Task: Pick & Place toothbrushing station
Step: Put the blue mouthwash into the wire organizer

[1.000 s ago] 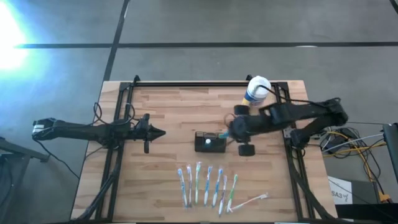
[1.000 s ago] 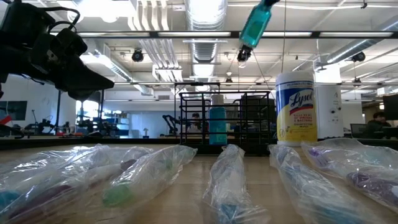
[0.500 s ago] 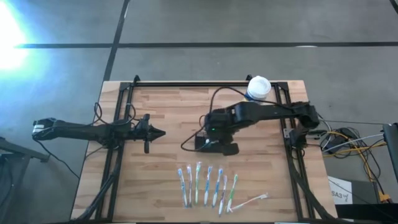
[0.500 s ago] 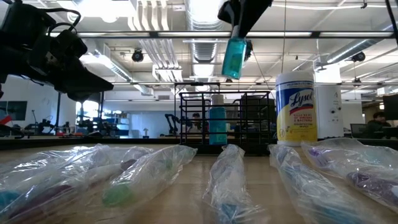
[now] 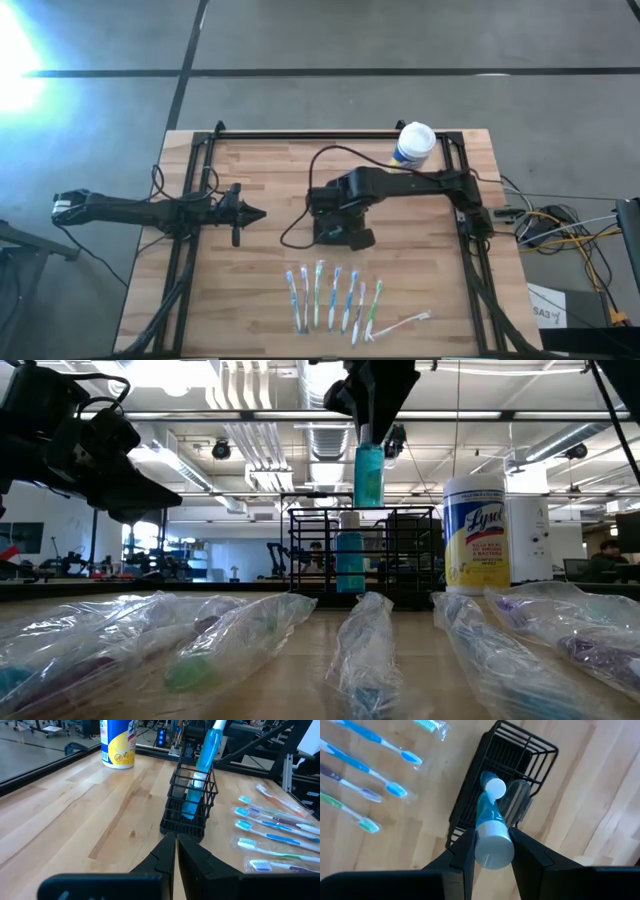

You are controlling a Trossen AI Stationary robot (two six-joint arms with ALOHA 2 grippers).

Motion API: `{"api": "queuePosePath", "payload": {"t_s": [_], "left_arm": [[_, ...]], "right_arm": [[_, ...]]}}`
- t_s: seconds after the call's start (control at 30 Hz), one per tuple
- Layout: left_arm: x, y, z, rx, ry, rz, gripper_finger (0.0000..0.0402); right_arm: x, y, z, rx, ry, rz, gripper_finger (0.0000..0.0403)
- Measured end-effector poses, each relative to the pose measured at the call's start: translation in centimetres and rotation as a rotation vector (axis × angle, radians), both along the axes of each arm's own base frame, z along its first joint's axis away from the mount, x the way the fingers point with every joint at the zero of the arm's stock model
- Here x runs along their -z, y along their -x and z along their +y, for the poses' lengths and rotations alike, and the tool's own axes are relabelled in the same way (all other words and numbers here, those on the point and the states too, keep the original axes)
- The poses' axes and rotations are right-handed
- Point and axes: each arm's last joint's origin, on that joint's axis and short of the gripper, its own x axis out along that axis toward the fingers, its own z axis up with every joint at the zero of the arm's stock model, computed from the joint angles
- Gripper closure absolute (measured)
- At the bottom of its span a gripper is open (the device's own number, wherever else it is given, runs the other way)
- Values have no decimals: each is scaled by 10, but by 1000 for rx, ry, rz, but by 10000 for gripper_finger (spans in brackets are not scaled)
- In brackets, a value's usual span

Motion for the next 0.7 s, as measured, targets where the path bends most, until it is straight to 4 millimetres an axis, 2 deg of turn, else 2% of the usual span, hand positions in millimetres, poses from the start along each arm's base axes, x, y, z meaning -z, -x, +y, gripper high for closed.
{"api": "queuePosePath", "payload": {"t_s": [0.7], "left_arm": [[1, 0, 0, -1, 10, 3, 378]], "right_arm": [[6, -1, -4, -22, 4, 15, 311]]}}
